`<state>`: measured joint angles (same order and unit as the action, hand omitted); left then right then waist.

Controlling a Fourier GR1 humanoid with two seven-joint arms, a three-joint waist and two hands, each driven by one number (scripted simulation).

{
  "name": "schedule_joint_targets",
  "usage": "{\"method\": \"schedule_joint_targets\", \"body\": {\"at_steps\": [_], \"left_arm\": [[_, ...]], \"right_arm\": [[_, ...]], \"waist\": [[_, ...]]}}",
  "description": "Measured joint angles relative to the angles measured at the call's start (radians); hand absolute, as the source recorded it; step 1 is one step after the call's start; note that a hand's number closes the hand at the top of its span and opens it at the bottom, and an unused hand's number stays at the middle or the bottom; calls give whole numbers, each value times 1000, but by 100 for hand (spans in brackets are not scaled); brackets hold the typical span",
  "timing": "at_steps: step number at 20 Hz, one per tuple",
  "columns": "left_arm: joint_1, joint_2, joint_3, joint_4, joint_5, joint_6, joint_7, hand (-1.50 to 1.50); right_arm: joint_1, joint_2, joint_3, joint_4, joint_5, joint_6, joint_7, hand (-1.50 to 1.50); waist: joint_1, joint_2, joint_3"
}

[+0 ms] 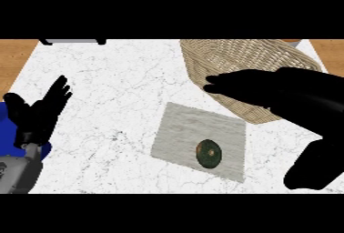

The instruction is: Pick the squash from the placemat and place it in the basket

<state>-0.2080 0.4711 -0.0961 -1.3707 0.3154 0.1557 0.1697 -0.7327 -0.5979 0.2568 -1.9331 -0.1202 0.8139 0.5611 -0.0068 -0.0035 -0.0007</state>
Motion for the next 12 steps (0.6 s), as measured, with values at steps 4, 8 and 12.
{"method": "schedule_joint_targets", "body": {"at_steps": [4, 8, 12], "left_arm": [[23, -4, 14, -8, -9, -14, -4, 0], [20, -8, 30, -10, -12, -31, 4, 0], [18, -18, 44, 2, -28, -49, -2, 0]], "right_arm": [[97, -32, -104, -16, -48, 42, -79, -150], [219, -7, -178, -33, 25, 53, -217, -150], [332, 41, -180, -40, 172, 51, -368, -150]], "waist": [[2, 1, 1], [4, 3, 2], [6, 4, 2]]}}
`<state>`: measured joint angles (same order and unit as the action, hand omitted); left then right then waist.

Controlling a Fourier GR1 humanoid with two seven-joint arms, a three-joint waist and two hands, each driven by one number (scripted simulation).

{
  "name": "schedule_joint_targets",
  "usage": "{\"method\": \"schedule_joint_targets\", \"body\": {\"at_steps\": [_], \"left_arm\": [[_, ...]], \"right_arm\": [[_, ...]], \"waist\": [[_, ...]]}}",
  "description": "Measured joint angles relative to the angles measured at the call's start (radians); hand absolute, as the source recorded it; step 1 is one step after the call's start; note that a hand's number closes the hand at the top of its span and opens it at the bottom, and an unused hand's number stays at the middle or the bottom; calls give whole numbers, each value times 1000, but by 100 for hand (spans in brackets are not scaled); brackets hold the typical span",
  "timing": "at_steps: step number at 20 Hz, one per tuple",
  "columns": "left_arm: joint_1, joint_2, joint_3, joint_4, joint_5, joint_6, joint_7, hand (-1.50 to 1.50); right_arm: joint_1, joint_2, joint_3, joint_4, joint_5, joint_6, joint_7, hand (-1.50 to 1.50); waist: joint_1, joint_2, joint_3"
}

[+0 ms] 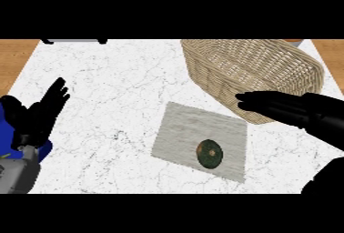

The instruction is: Pick the squash from the placemat and place it in the basket

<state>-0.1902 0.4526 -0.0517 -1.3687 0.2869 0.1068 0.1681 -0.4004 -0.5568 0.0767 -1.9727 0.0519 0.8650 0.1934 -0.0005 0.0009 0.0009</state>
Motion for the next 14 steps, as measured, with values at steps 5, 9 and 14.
{"method": "schedule_joint_targets", "body": {"at_steps": [5, 9, 14], "left_arm": [[-14, -12, 15, 4, -18, -15, 10, 0], [-21, -25, 25, 16, -31, -24, 8, 0], [-31, -40, 36, 18, -48, -28, 20, 0]], "right_arm": [[87, 78, 59, 51, 216, -95, -186, -150], [133, 148, 138, 129, 366, -213, -307, -150], [137, 258, 198, 277, 448, -323, -391, -150]], "waist": [[3, 1, 0], [5, 1, 0], [6, 1, 0]]}}
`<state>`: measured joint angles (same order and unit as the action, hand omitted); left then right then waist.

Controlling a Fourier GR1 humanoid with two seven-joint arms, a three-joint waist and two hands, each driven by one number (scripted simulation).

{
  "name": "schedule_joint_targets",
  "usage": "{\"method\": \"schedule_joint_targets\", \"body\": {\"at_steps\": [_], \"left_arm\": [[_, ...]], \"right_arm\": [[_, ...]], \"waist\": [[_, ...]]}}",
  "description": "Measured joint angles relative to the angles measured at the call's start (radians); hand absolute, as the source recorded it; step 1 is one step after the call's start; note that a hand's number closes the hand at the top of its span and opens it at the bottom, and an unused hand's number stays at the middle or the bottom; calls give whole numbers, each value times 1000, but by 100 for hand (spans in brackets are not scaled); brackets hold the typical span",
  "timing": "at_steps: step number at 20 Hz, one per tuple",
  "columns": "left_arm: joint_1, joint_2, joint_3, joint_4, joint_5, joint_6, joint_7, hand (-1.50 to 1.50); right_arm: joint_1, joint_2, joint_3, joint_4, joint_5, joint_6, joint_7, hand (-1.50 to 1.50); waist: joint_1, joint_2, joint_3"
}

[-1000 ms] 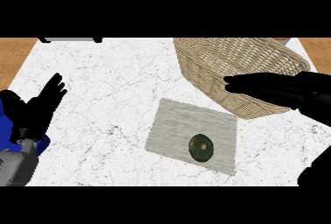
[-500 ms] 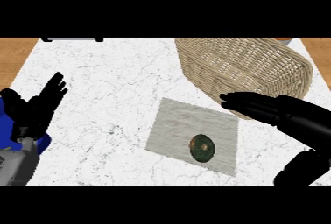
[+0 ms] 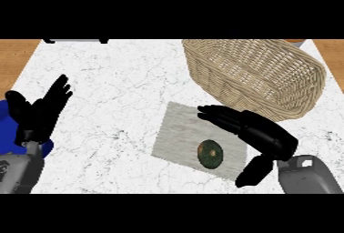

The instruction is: Pick the squash from the placemat and place it in the basket

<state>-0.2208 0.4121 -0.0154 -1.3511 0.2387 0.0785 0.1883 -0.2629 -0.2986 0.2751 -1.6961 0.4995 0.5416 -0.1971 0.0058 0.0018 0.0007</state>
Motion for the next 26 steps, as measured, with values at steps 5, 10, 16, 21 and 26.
{"method": "schedule_joint_targets", "body": {"at_steps": [5, 10, 16, 21, 26], "left_arm": [[10, -21, 15, -5, -25, -11, -9, 0], [7, -35, 27, -29, -44, -14, 18, 0], [11, -47, 70, -8, -65, -53, 5, 0], [37, -74, 75, -78, -91, -48, 46, 0], [23, -85, 99, -42, -108, -75, 20, 0]], "right_arm": [[5, 45, 57, 111, 122, -78, -46, -150], [-10, 63, 88, 230, 213, -115, -87, -150], [-60, 89, 64, 334, 283, -126, -138, -150], [-64, 75, 23, 369, 297, -113, -209, -150], [-32, 84, 22, 346, 297, -75, -250, -150]], "waist": [[-2, -1, 0], [-2, -1, -1], [-3, -1, 0], [-3, -2, -1], [-5, -2, -1]]}}
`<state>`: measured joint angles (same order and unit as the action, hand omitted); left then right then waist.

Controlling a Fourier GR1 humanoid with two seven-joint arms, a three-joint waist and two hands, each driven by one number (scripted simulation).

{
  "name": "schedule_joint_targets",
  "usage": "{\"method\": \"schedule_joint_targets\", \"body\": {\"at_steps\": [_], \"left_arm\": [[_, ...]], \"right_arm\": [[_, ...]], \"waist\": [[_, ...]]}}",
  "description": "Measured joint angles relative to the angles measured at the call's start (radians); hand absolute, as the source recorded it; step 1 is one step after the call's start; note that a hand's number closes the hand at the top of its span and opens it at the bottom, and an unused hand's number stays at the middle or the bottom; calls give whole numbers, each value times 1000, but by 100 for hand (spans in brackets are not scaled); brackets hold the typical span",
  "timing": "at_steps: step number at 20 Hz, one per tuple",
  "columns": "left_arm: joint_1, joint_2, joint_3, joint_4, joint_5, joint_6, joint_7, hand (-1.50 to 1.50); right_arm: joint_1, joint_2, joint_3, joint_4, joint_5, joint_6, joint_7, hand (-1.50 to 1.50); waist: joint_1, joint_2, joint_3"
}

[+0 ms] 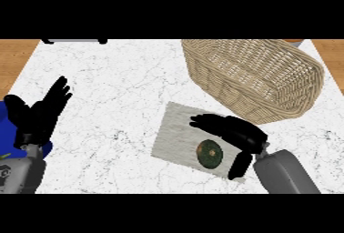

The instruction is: Pick the squash from the placemat and place it in the basket

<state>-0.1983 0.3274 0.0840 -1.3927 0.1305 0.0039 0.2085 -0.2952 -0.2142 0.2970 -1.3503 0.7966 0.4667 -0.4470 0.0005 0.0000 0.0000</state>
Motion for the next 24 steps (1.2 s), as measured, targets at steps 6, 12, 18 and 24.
{"method": "schedule_joint_targets", "body": {"at_steps": [6, 12, 18, 24], "left_arm": [[2, -22, 12, -1, -23, -14, 6, 0], [7, -42, 28, 3, -40, -22, -7, 0], [-23, -34, 58, 15, -42, -44, 14, 0], [-36, -39, 70, 45, -52, -55, -4, 0]], "right_arm": [[47, -4, 3, -35, 33, 6, -41, -150], [46, 25, 9, 29, 119, -70, -44, -150], [51, 39, 19, 80, 191, -132, -68, 150], [23, 60, 61, 122, 284, -187, -87, 150]], "waist": [[-1, 0, 0], [1, 0, 0], [0, 0, 0], [0, -4, -4]]}}
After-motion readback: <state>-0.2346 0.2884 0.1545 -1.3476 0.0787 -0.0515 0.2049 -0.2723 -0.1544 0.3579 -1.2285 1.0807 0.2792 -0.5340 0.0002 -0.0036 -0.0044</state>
